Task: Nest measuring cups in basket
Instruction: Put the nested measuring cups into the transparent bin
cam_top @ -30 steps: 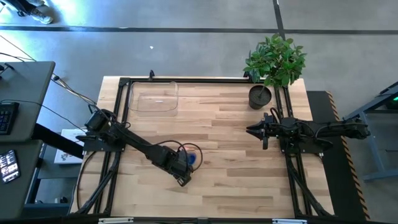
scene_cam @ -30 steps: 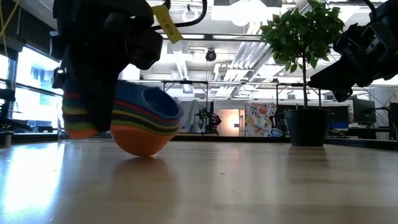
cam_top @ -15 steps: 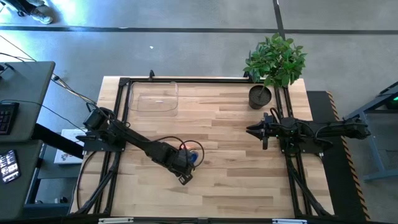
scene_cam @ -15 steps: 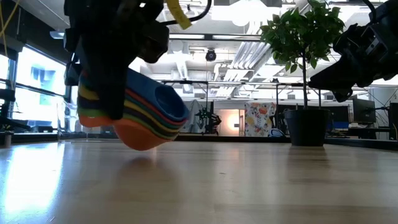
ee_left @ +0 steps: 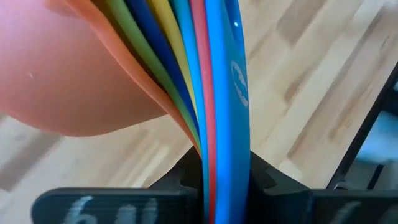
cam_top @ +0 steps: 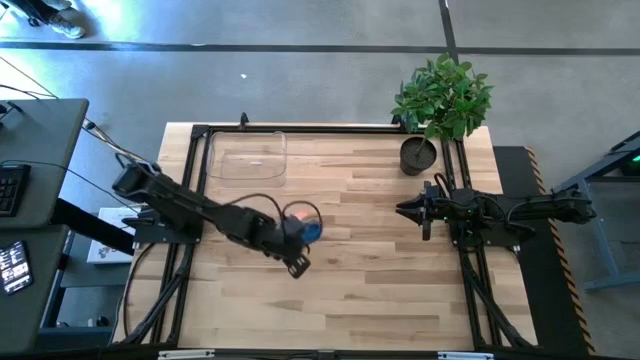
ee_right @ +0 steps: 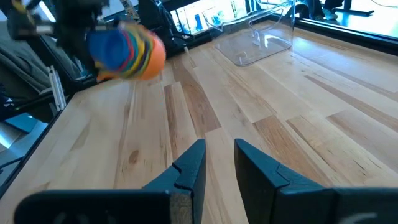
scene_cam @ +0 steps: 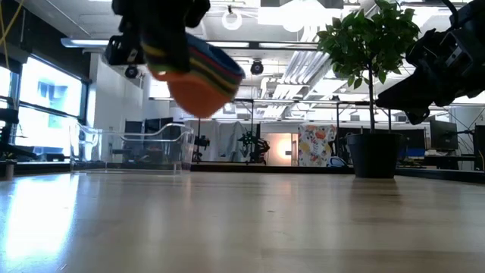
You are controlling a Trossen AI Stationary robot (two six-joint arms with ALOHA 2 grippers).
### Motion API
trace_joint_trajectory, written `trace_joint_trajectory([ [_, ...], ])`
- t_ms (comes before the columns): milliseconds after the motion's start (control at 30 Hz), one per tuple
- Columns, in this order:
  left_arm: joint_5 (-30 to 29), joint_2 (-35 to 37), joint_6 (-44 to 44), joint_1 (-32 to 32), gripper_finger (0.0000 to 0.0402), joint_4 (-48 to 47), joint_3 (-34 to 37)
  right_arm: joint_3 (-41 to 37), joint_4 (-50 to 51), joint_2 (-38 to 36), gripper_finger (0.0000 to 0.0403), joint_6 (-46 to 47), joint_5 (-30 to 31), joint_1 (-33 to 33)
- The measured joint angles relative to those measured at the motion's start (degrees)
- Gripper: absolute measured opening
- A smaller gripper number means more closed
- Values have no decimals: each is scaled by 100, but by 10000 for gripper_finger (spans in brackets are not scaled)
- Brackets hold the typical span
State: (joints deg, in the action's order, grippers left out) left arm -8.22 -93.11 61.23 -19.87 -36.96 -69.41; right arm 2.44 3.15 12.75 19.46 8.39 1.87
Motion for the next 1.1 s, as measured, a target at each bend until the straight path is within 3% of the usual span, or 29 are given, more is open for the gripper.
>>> trace_joint_trajectory([
  [133, -311, 525, -2, 214, 36, 43, 155, 0, 0, 0, 75, 0, 0, 1],
  [667, -815, 2850, 309, 1625, 37, 1629, 2344, 0, -2, 4, 75, 0, 2, 2],
  [1100, -1916, 3603, 1135, 2750, 38, 3068, 3684, 0, -1, 63, 75, -1, 0, 2],
])
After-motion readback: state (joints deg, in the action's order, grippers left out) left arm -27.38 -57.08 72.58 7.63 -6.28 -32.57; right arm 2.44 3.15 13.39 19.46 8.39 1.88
